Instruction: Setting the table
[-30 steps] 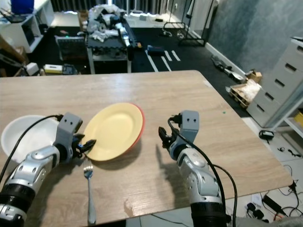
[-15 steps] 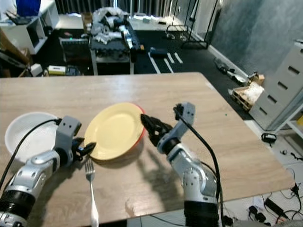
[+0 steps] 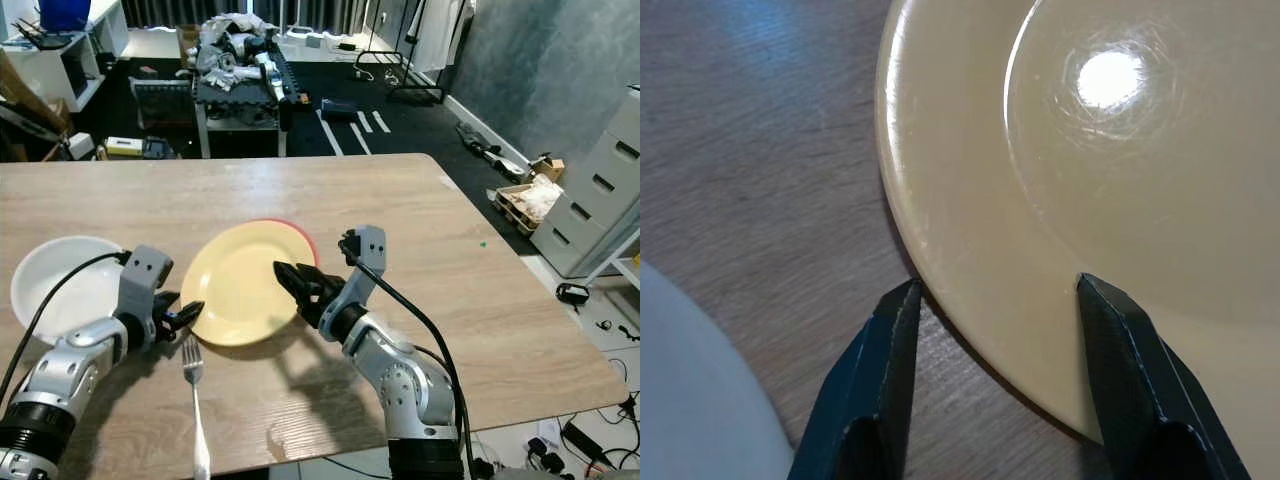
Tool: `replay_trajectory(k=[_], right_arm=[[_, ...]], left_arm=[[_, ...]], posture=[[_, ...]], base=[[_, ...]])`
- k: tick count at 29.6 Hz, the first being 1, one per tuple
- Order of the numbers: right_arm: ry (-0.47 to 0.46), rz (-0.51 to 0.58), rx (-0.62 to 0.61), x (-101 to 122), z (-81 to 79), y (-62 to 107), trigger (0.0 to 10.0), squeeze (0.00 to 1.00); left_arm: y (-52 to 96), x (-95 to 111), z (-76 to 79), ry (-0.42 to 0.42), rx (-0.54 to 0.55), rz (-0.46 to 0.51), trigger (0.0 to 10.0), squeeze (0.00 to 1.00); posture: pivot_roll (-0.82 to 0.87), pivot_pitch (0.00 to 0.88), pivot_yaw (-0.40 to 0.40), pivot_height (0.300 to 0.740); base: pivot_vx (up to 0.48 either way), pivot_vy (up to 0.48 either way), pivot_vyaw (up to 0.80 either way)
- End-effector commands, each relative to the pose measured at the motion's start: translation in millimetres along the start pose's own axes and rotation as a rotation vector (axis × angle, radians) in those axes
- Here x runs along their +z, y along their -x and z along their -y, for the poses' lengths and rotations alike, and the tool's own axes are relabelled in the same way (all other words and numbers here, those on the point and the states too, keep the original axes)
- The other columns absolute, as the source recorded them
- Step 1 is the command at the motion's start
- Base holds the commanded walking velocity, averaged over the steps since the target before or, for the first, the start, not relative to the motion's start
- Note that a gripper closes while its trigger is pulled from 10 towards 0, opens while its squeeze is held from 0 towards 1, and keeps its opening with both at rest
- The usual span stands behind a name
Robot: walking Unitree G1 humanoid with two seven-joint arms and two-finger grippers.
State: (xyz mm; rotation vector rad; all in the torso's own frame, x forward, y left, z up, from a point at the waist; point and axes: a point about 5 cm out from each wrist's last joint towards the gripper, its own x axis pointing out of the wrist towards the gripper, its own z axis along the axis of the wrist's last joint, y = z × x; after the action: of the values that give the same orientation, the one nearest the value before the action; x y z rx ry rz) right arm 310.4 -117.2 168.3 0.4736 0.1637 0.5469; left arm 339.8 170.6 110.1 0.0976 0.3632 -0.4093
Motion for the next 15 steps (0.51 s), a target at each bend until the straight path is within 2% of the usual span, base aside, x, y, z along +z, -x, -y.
replay_trajectory(k=[1, 6, 10, 15], right_arm=[[0.016, -0.019, -0.021, -2.2, 4.4, 6.2, 10.0, 0.00], [0.056, -0.034, -0.044, -1.3, 7.3, 10.4, 10.0, 0.00], [0.132, -0.076, -0.042, -5.5, 8.1, 13.7, 10.0, 0.00], [0.149, -0.103, -0.034, -10.7, 7.1, 14.0, 10.0, 0.00]], left_arm=[[2.6, -20.1, 0.8, 0.023, 0.004, -0.080, 10.0, 0.00], [2.6, -20.7, 0.9, 0.023, 0.005, -0.083, 10.0, 0.00], [2.4, -20.8, 0.8, 0.026, 0.007, -0.084, 10.0, 0.00], [2.4, -21.0, 1.7, 0.030, 0.007, -0.085, 10.0, 0.00]], posture=[[-0.03, 0.000, 0.025, 0.740], [-0.03, 0.000, 0.024, 0.740], [-0.04, 0.000, 0.021, 0.740], [-0.04, 0.000, 0.020, 0.740]], base=[[0.000, 0.000, 0.00], [0.000, 0.000, 0.00], [0.000, 0.000, 0.00], [0.000, 0.000, 0.00]])
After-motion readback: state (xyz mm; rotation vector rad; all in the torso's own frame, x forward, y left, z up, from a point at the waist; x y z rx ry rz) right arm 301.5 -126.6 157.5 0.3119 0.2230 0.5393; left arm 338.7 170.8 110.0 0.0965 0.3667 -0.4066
